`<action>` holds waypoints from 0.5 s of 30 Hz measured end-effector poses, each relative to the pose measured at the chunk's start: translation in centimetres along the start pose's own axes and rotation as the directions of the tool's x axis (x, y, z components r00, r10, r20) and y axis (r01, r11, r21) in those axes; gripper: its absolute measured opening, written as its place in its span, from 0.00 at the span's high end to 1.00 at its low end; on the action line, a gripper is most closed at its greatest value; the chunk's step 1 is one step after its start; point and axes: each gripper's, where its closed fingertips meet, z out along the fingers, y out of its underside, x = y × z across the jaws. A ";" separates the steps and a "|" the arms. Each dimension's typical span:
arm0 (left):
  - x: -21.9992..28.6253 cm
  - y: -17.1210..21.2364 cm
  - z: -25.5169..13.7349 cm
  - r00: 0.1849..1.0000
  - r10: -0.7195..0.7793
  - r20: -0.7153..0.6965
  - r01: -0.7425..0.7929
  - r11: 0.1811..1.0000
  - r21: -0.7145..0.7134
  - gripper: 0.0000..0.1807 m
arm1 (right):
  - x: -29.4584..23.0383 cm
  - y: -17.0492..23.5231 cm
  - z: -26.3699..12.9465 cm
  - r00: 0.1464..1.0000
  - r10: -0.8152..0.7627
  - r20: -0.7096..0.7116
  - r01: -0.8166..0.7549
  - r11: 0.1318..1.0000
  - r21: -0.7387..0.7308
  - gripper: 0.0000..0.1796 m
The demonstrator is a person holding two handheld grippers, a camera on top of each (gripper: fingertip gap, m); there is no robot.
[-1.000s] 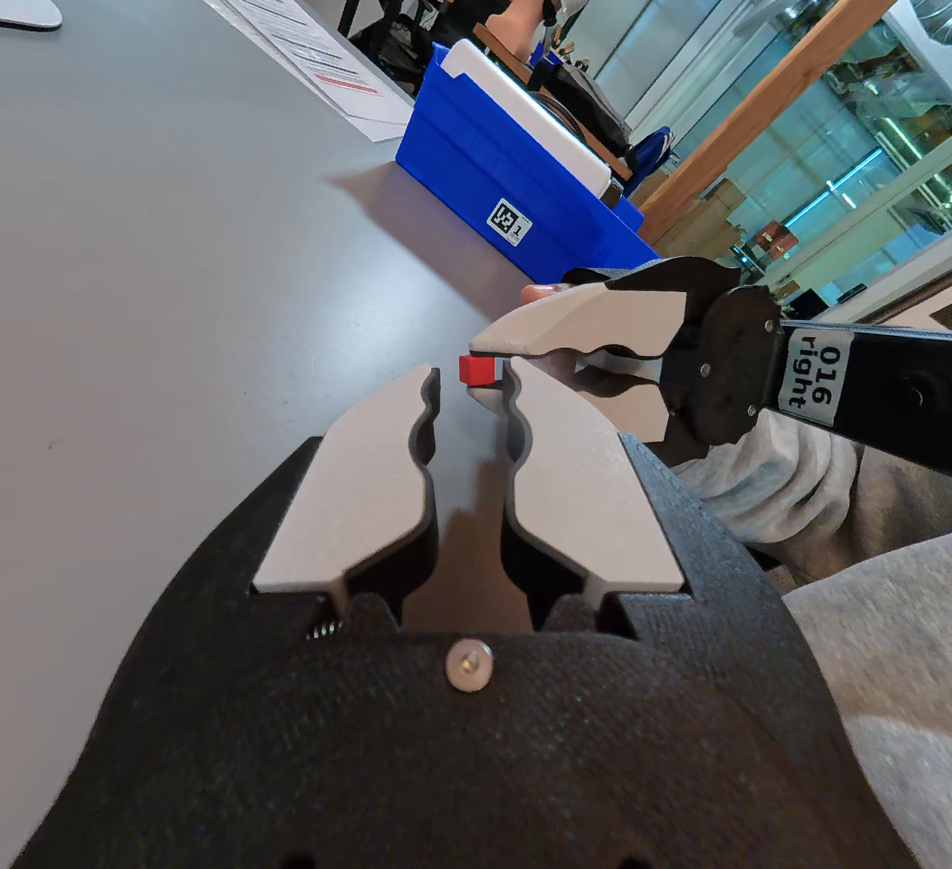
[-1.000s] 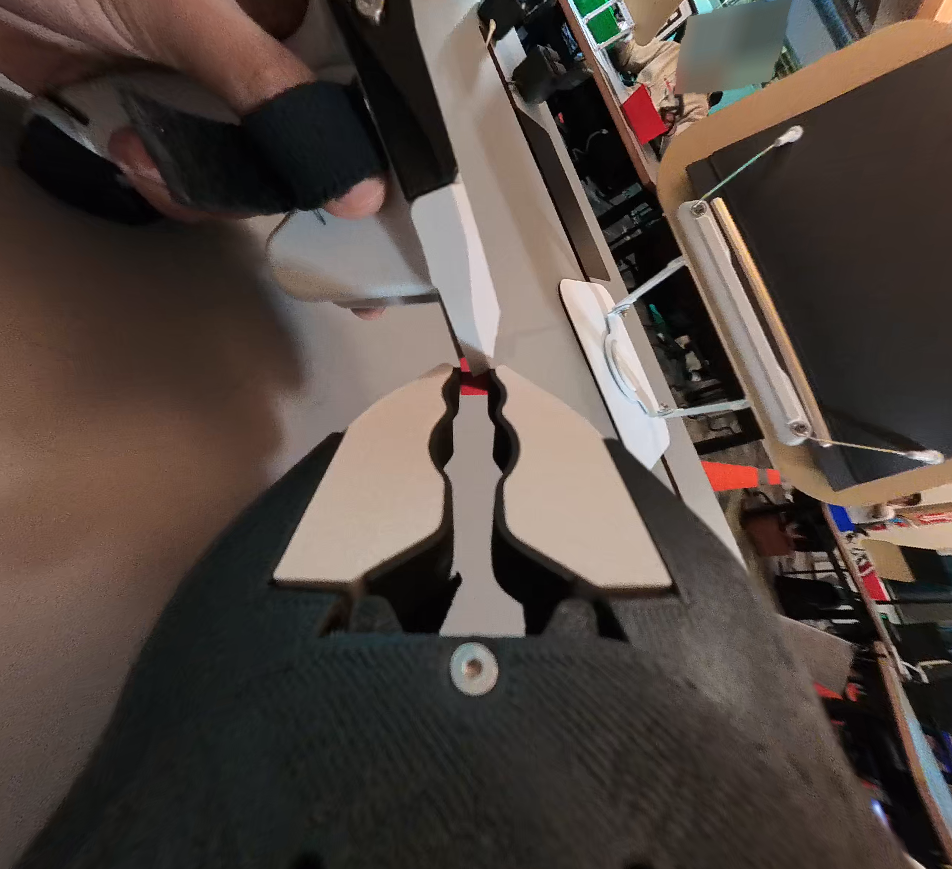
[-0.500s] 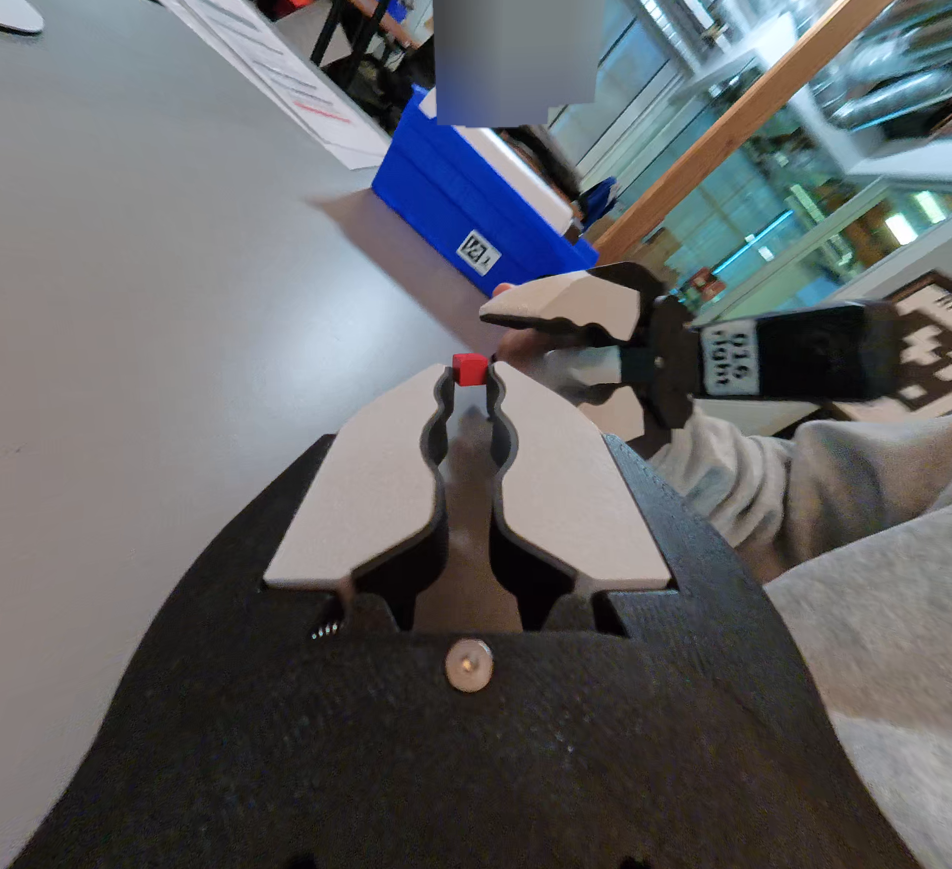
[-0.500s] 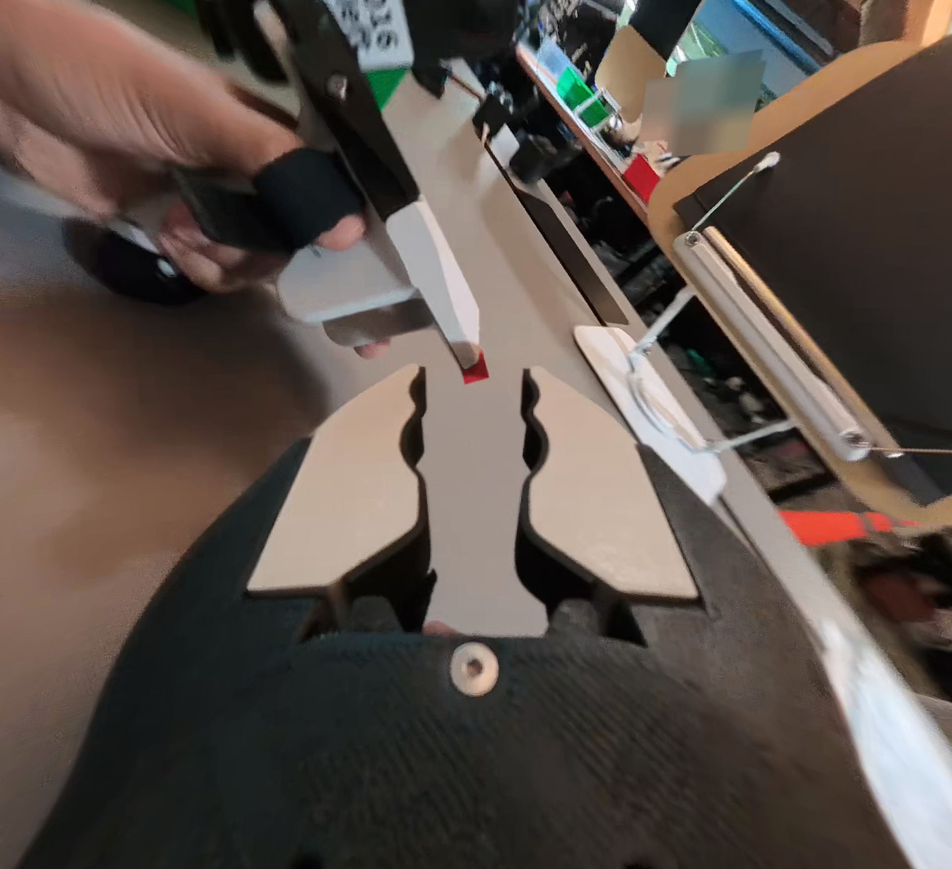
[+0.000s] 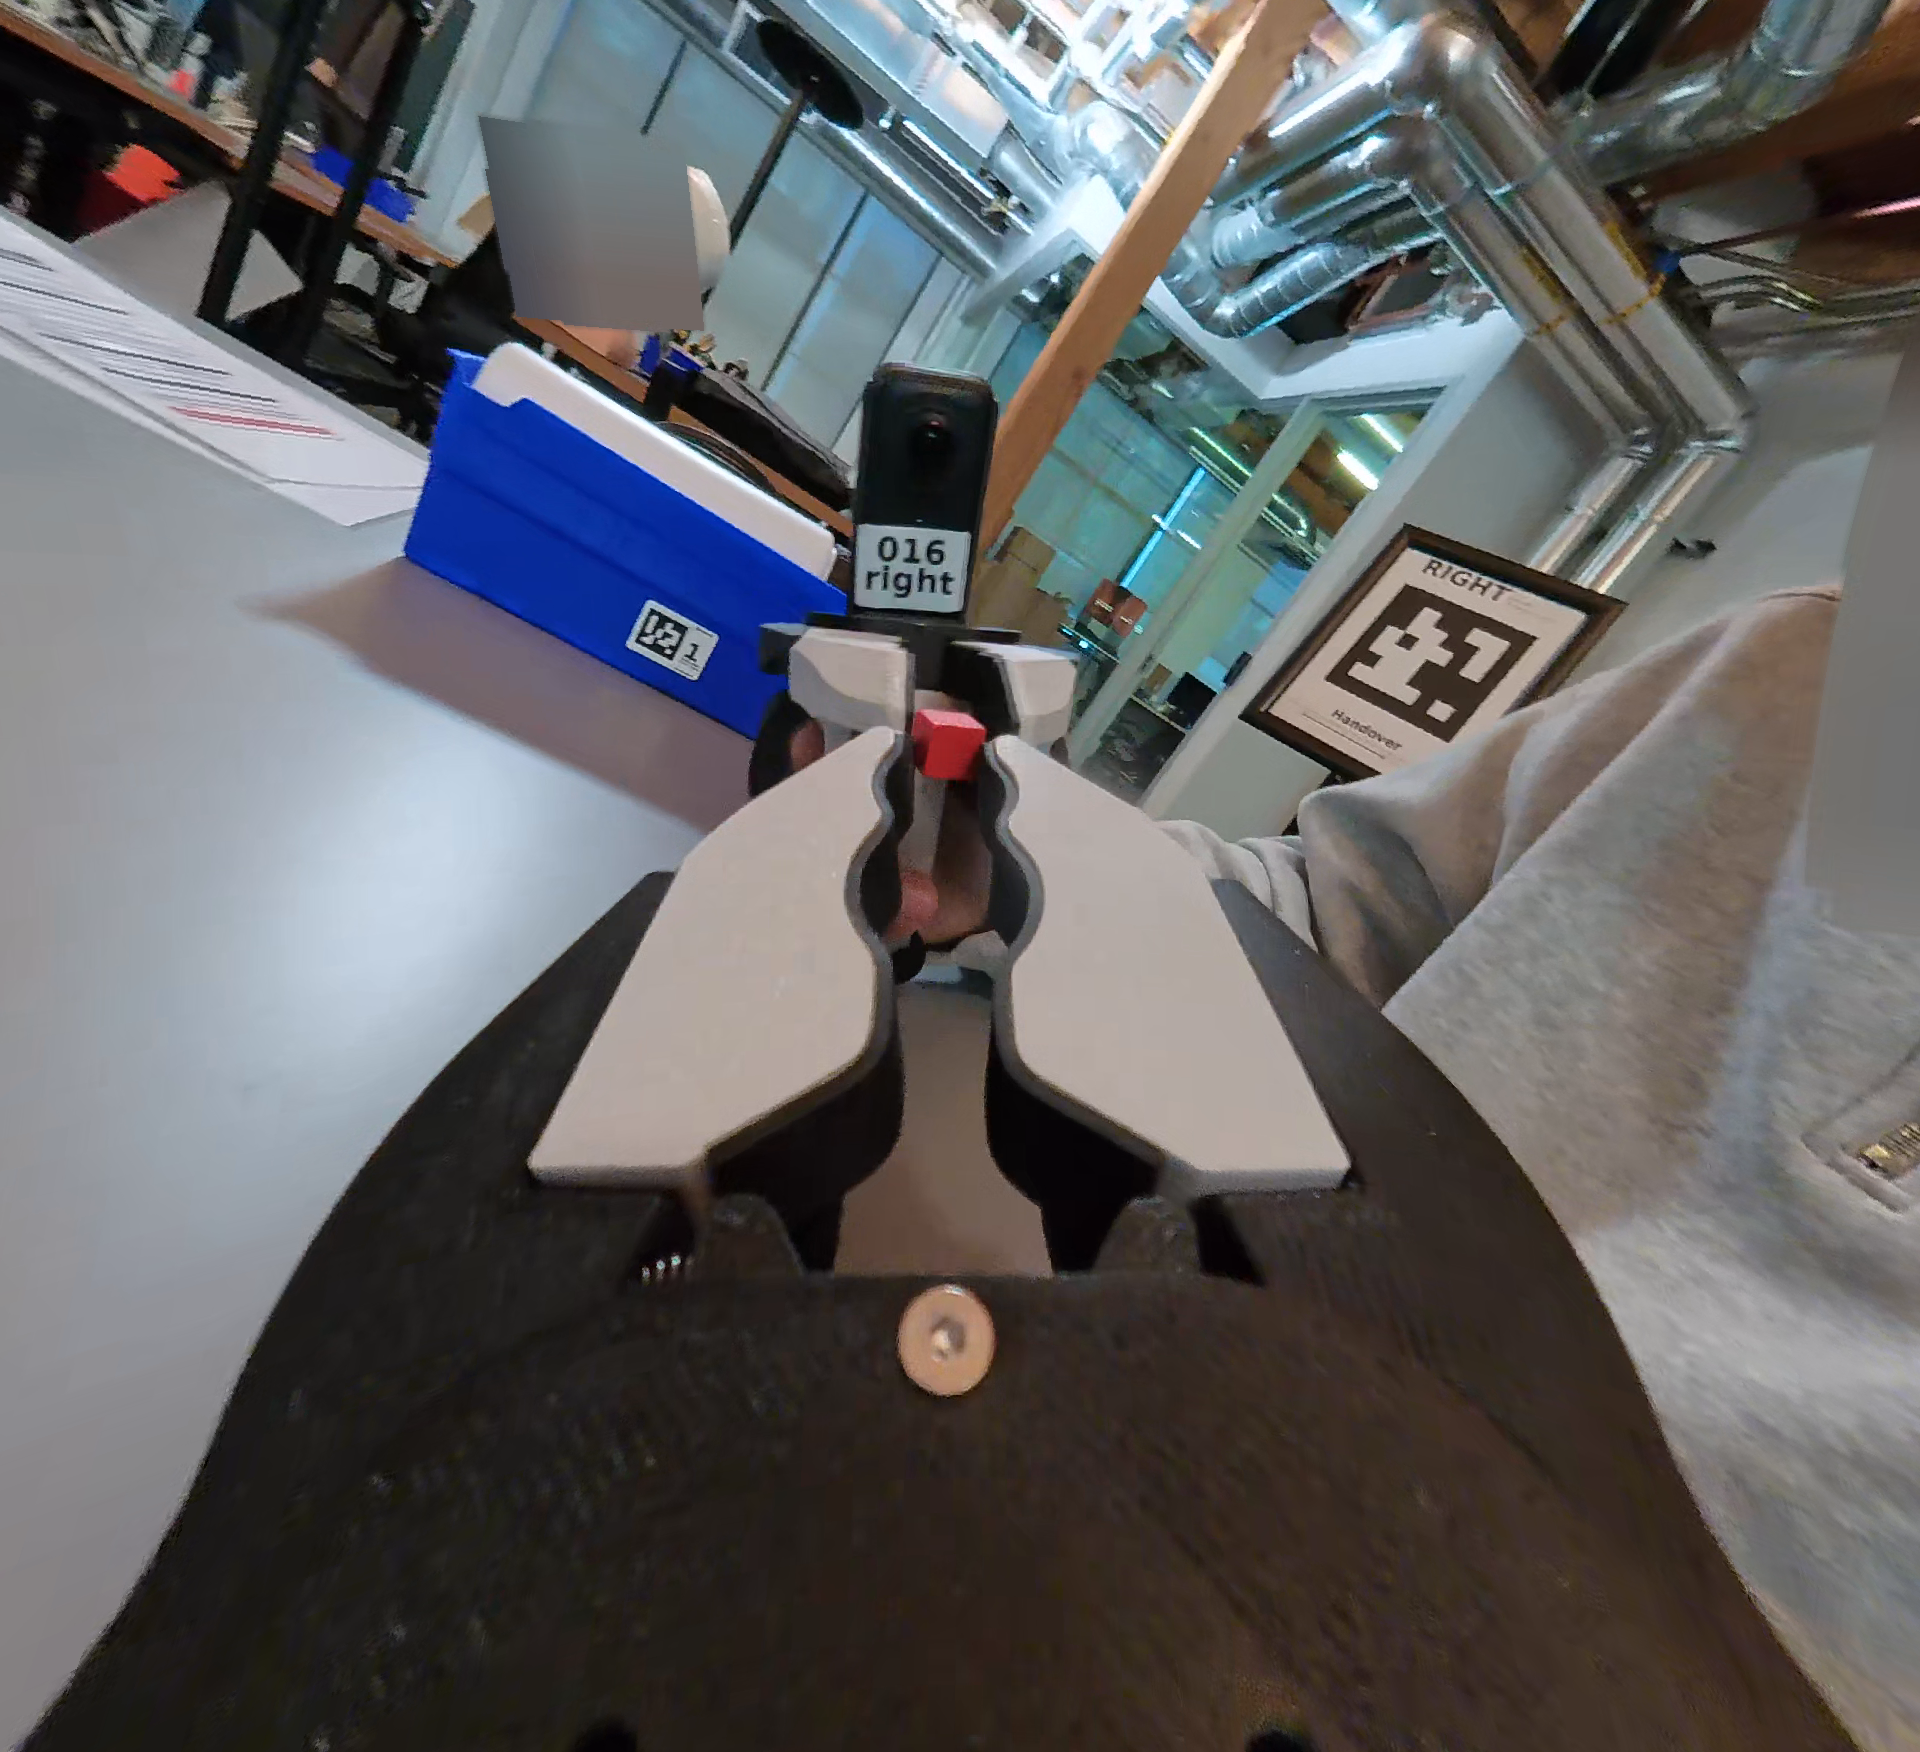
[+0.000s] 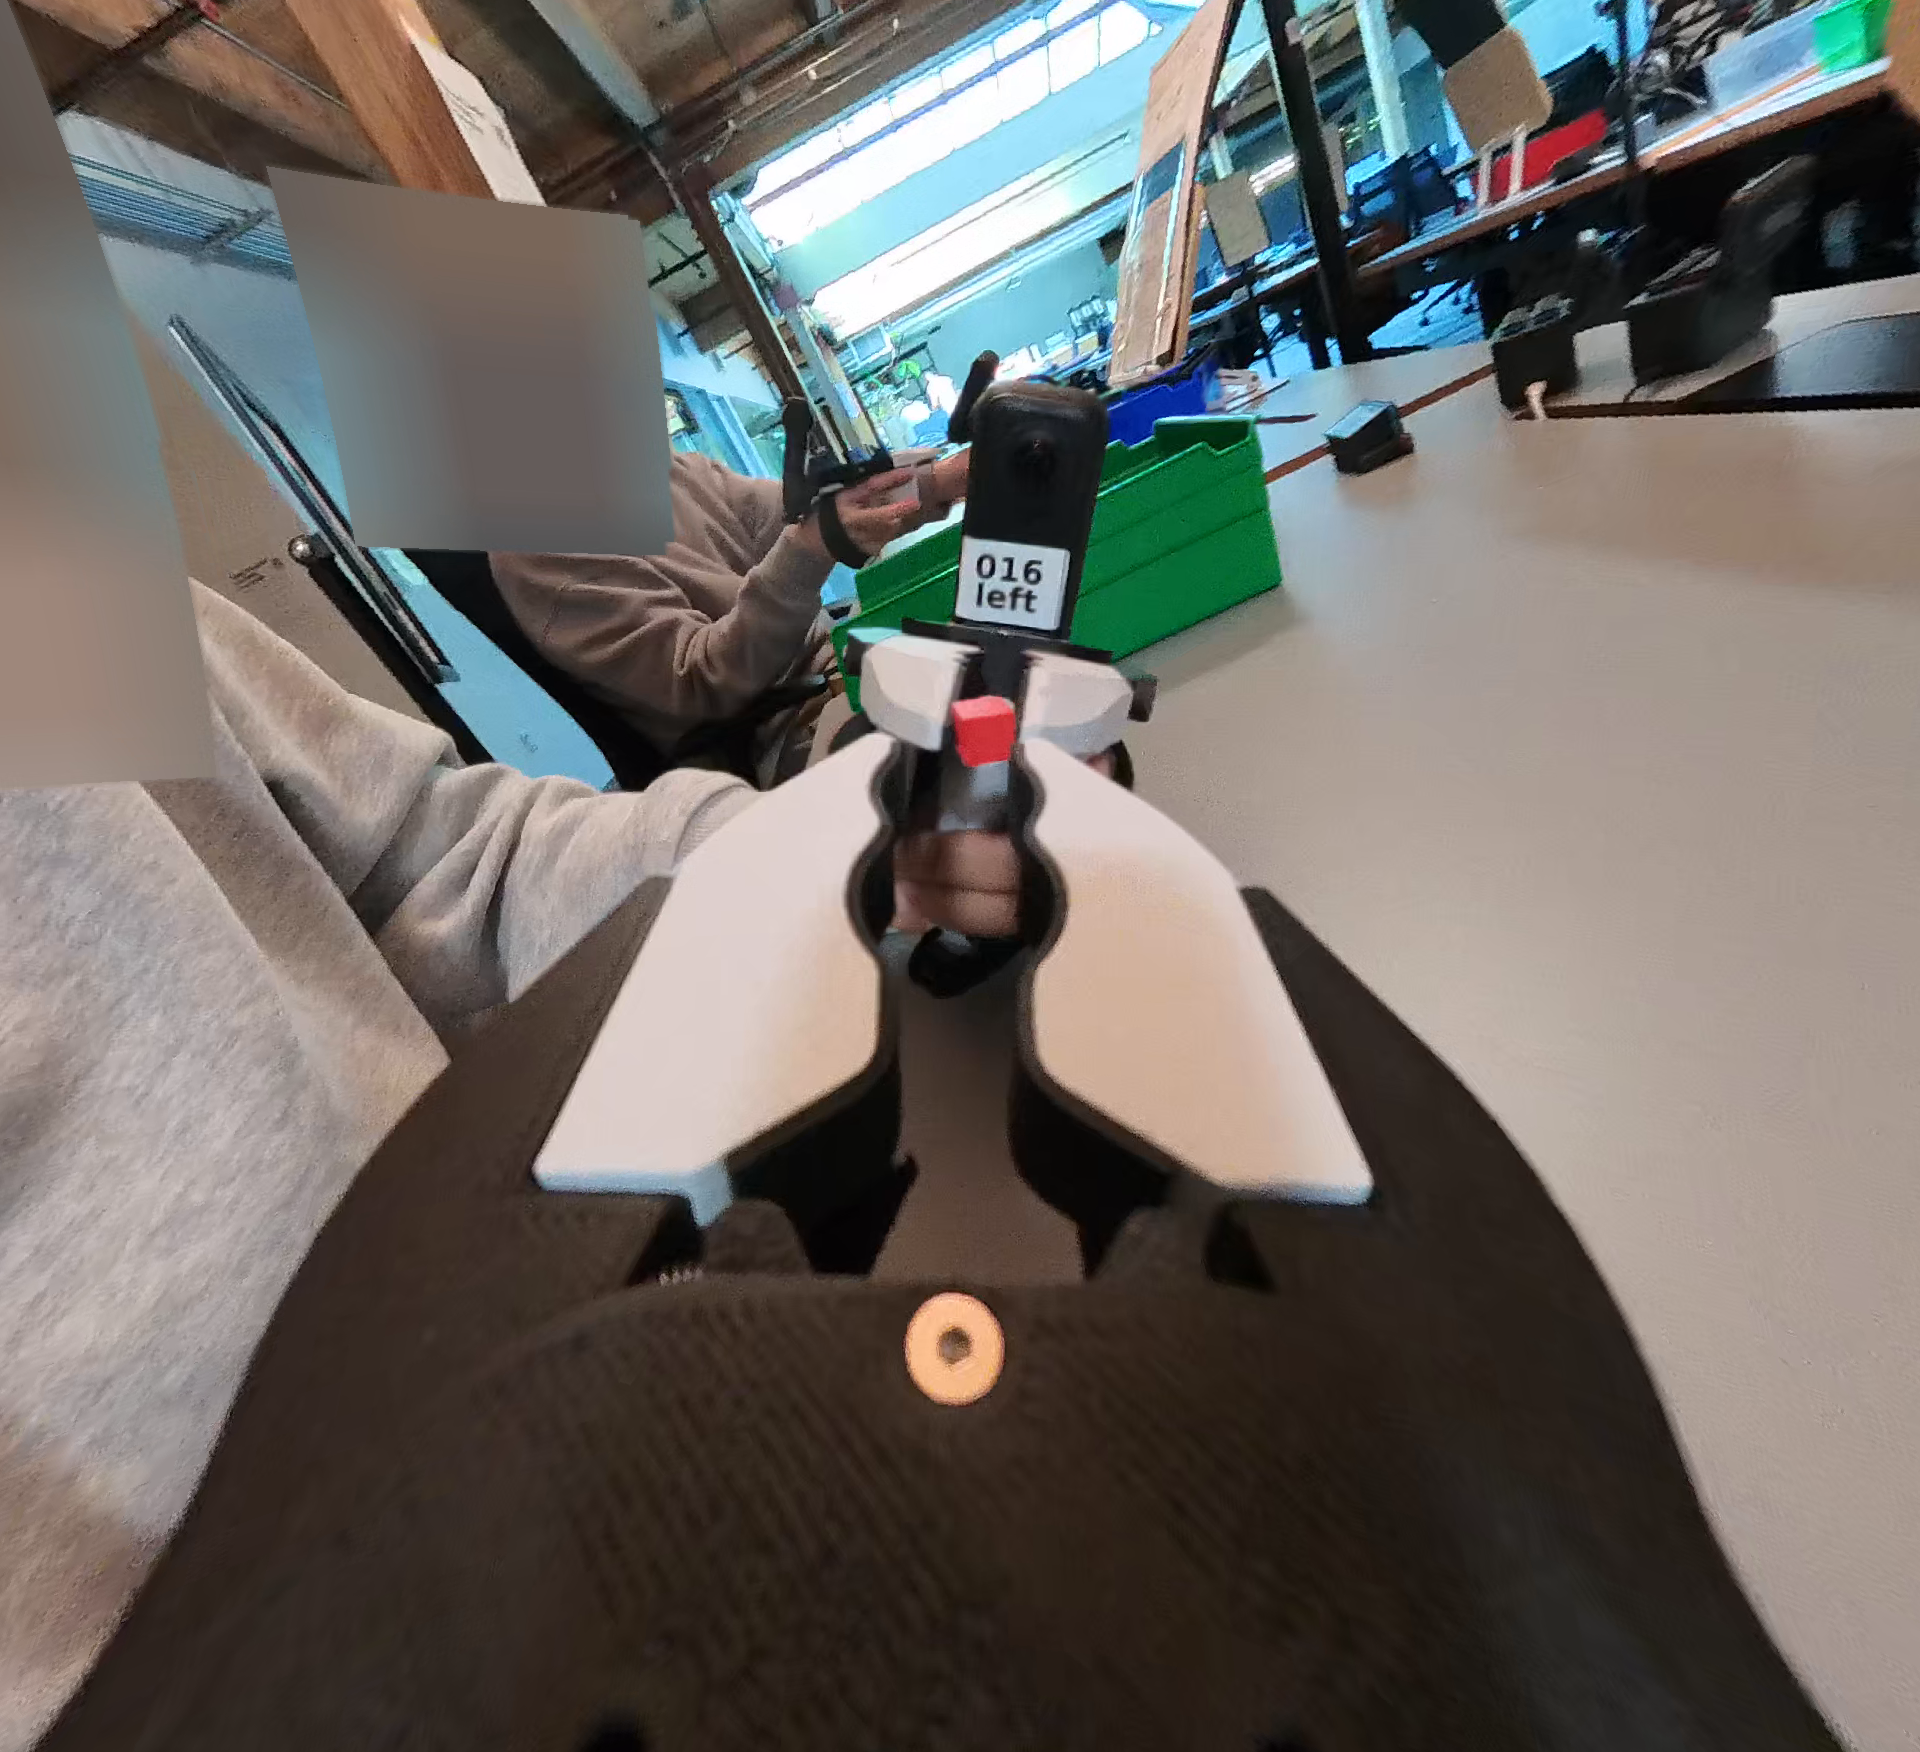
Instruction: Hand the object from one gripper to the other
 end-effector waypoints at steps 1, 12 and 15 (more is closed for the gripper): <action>0.3 0.1 0.1 1.000 0.002 -0.016 -0.002 1.000 -0.005 0.94 | -0.1 0.1 0.2 1.000 0.008 0.007 -0.008 1.000 0.004 0.89; 0.3 0.6 0.4 1.000 0.002 -0.010 -0.002 1.000 -0.030 0.94 | 0.2 0.6 0.3 0.999 -0.045 -0.024 0.045 0.999 -0.028 0.94; 0.3 0.6 0.4 1.000 0.004 -0.008 -0.004 0.999 -0.033 0.94 | 0.2 0.6 0.3 0.998 -0.053 -0.026 0.052 0.998 -0.033 0.94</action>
